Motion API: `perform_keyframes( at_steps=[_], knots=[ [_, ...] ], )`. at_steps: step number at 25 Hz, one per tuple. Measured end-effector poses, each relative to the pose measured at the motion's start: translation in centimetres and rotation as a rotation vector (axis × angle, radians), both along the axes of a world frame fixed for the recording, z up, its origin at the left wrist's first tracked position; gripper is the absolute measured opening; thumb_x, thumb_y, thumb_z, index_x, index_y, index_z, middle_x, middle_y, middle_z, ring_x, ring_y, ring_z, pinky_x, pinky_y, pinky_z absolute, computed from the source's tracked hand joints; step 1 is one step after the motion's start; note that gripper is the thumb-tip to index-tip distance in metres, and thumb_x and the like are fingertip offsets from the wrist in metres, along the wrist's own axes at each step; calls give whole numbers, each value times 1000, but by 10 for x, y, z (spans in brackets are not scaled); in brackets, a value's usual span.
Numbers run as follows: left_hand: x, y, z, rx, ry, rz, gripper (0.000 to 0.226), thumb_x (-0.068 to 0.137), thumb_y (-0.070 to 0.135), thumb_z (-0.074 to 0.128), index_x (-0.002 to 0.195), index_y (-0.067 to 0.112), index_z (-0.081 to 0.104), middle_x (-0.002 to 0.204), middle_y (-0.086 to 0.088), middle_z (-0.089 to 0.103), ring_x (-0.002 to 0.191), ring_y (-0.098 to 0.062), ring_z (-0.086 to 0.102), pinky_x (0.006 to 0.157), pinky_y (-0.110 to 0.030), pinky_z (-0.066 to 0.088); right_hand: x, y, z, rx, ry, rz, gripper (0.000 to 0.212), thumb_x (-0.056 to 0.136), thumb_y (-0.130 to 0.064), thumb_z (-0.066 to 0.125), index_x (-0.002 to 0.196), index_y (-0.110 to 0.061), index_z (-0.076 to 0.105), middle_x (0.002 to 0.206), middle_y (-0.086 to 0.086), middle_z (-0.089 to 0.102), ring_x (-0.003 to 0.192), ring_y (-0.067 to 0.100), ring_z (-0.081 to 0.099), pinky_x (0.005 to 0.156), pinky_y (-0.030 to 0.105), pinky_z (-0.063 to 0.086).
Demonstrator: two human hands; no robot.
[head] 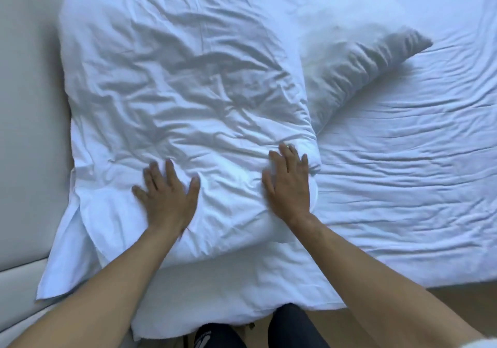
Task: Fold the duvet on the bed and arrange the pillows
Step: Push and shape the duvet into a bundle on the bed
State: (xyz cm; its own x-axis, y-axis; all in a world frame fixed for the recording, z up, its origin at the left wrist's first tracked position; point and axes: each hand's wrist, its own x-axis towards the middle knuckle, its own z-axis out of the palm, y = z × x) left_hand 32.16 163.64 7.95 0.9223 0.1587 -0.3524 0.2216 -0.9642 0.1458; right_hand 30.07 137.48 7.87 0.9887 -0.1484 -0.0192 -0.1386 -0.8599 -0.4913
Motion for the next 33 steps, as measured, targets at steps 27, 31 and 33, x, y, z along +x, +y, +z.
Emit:
perform_keyframes(
  at_steps=[27, 31, 33],
  knots=[
    [50, -304, 32, 459, -115, -1348, 51, 85, 51, 67, 120, 15, 61, 124, -11, 57, 116, -33, 52, 101, -48, 38, -113, -111, -28, 120, 270, 185, 18, 95, -21, 51, 83, -14, 41, 82, 4, 52, 72, 30, 45, 59, 36, 35],
    [68, -337, 17, 675, 62, -1290, 32, 96, 38, 60, 123, 21, 63, 127, -7, 61, 122, -30, 53, 97, -41, 37, -103, -103, -56, 150, 403, -59, 28, 89, -34, 60, 109, -16, 52, 99, 2, 54, 85, 27, 59, 62, 36, 41],
    [62, -332, 11, 706, 71, -1304, 18, 98, 21, 56, 112, 18, 67, 117, -7, 67, 111, -32, 61, 85, -37, 36, -88, -101, -66, 112, 443, -23, 18, 90, -18, 57, 107, -18, 52, 97, 2, 53, 92, 30, 62, 63, 35, 36]
  ],
)
